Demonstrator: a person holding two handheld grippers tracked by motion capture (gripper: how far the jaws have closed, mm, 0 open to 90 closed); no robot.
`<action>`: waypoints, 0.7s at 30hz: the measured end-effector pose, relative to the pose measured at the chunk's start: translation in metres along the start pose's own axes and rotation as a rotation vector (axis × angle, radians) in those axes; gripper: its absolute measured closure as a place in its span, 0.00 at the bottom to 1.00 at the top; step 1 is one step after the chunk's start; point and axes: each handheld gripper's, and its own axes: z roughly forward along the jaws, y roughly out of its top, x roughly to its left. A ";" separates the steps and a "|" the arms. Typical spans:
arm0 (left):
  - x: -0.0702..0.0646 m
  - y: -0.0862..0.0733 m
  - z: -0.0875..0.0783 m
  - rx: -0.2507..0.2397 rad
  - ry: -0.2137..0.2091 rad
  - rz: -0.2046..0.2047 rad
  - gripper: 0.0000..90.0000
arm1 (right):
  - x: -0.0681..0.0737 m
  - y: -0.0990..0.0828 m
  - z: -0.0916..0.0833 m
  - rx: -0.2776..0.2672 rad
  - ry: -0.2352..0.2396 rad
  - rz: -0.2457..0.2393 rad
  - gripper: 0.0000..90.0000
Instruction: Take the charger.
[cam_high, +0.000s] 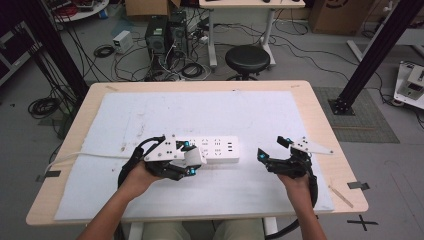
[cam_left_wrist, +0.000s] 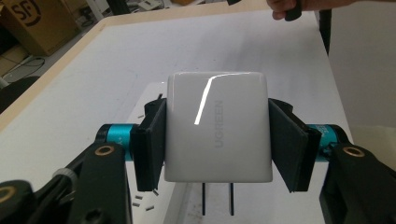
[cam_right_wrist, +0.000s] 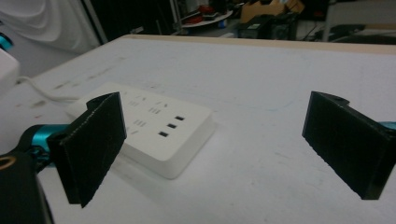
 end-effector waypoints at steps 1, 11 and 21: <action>-0.001 0.001 0.002 0.001 -0.003 0.006 0.47 | 0.001 0.003 0.001 0.014 0.027 0.017 0.07; -0.007 0.014 0.011 0.020 -0.011 0.087 0.47 | 0.028 0.021 0.005 0.086 0.228 0.073 0.07; -0.011 0.024 0.022 0.004 -0.020 0.112 0.47 | 0.044 0.028 0.014 0.140 0.316 0.080 0.07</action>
